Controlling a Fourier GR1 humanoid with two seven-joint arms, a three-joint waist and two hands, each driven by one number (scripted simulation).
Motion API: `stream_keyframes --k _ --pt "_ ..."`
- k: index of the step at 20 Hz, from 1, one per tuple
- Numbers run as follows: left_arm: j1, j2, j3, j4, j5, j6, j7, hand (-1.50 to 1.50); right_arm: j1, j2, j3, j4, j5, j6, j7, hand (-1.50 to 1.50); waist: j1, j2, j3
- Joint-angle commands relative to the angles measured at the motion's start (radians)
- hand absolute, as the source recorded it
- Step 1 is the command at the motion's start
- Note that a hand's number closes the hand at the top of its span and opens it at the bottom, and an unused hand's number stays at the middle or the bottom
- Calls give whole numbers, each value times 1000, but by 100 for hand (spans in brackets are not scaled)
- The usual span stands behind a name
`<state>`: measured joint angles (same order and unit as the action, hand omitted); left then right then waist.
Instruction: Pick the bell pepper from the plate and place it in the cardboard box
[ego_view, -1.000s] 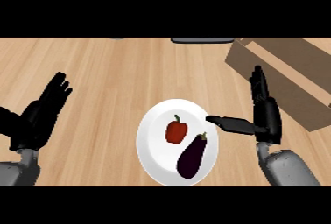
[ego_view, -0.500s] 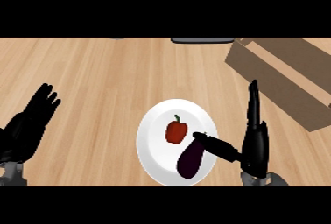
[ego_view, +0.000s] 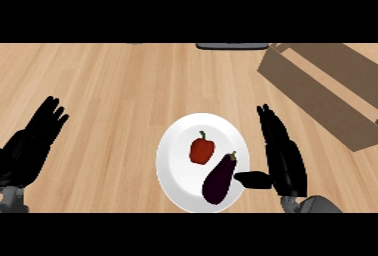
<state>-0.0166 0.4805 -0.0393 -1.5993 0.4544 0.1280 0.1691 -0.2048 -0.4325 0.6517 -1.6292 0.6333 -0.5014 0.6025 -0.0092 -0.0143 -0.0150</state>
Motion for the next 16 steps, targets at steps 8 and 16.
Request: stream_keyframes --k 8,16 --pt "-21 -16 -9 -4 -9 -6 -2 0 -331 260 57 -40 21 578 752 -150 25 8 10" --pt "-7 -16 17 45 -14 -43 -33 0 -391 378 -43 60 -35 672 827 -150 11 13 13"
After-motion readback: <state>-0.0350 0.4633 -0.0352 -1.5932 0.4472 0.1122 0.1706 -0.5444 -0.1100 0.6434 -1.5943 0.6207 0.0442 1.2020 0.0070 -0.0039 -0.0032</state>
